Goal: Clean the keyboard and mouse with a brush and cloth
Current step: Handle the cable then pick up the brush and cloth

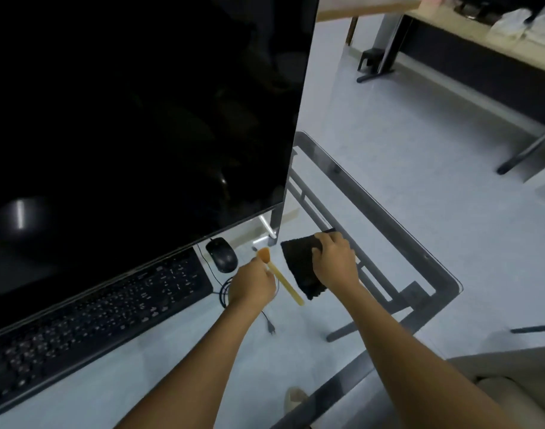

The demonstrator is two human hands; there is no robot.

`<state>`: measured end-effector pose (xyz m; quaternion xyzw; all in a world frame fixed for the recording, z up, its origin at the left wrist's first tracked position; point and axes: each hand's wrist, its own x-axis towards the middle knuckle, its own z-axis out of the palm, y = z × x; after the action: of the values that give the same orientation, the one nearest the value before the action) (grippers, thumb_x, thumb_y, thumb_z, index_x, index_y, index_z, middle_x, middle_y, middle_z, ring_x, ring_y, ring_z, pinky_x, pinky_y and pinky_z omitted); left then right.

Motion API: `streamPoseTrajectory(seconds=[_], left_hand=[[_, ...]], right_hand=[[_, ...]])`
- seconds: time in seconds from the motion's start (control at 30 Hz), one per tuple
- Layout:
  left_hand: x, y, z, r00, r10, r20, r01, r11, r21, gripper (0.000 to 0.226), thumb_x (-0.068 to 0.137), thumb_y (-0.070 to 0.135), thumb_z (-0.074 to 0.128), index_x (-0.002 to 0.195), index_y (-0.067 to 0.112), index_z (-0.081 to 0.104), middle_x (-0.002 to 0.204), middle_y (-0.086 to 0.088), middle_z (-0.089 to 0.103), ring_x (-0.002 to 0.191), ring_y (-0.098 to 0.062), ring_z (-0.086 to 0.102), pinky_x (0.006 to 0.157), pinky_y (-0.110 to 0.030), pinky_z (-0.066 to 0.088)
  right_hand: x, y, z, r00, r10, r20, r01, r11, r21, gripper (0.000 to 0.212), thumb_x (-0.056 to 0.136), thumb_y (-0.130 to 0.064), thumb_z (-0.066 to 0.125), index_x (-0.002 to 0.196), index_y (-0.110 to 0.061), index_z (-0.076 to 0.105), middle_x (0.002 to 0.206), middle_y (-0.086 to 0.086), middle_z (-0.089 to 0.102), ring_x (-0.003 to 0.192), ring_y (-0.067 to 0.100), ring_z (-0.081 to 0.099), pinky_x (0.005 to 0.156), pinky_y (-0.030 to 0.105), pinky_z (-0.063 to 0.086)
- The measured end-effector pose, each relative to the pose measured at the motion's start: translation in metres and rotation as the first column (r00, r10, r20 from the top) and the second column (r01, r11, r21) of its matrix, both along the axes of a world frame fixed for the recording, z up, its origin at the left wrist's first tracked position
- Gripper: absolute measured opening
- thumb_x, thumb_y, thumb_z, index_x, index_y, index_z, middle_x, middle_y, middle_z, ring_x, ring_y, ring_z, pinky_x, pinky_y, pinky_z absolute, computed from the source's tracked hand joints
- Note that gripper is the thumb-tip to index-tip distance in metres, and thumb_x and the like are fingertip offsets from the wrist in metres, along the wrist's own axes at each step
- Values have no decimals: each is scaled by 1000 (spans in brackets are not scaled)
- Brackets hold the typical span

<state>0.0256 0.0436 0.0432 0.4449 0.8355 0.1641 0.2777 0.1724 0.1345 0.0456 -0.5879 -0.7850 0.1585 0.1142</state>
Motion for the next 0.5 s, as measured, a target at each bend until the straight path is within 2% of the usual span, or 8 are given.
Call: streamPoseTrajectory(seconds=[0.1, 0.2, 0.3, 0.37, 0.5], left_hand=[[14, 25, -10, 1000, 2, -15, -3, 996, -87, 38, 98, 31, 39, 131, 13, 44, 113, -11, 62, 100, -30, 60, 70, -32, 44], [27, 43, -21, 999, 32, -44, -40, 981, -190, 42, 98, 36, 41, 130, 9, 45, 117, -13, 59, 104, -30, 59, 72, -34, 44], [34, 53, -30, 995, 74, -68, -88, 969, -231, 42, 97, 36, 45, 127, 6, 46, 116, -13, 59, 103, -31, 59, 73, -35, 46], [39, 57, -36, 992, 109, -69, -123, 962, -244, 43, 97, 32, 49, 131, 7, 41, 117, -13, 59, 104, -31, 59, 73, -36, 46], [47, 63, -41, 982, 185, -49, -191, 947, -258, 37, 93, 24, 54, 123, 6, 44, 111, -12, 61, 97, -30, 63, 74, -36, 52]], right_hand=[[10, 21, -4, 997, 5, 79, 0, 999, -54, 37, 97, -26, 50, 132, -13, 50, 137, 12, 47, 125, 32, 45, 107, 45, 38], [16, 43, -19, 979, -44, 197, 70, 989, -129, 51, 94, -37, 55, 137, -14, 42, 142, 14, 41, 129, 34, 42, 108, 48, 38], [21, 56, -32, 955, -121, 269, 182, 959, -215, 69, 87, -49, 61, 140, -15, 34, 142, 15, 38, 131, 36, 40, 108, 52, 37], [26, 61, -39, 946, -109, 305, 186, 953, -237, 74, 84, -52, 62, 139, -12, 33, 140, 15, 40, 129, 35, 41, 106, 52, 38], [30, 70, -46, 974, -128, 187, 190, 910, -369, 73, 83, -45, 67, 137, -9, 34, 135, 12, 50, 123, 35, 51, 105, 53, 40]])
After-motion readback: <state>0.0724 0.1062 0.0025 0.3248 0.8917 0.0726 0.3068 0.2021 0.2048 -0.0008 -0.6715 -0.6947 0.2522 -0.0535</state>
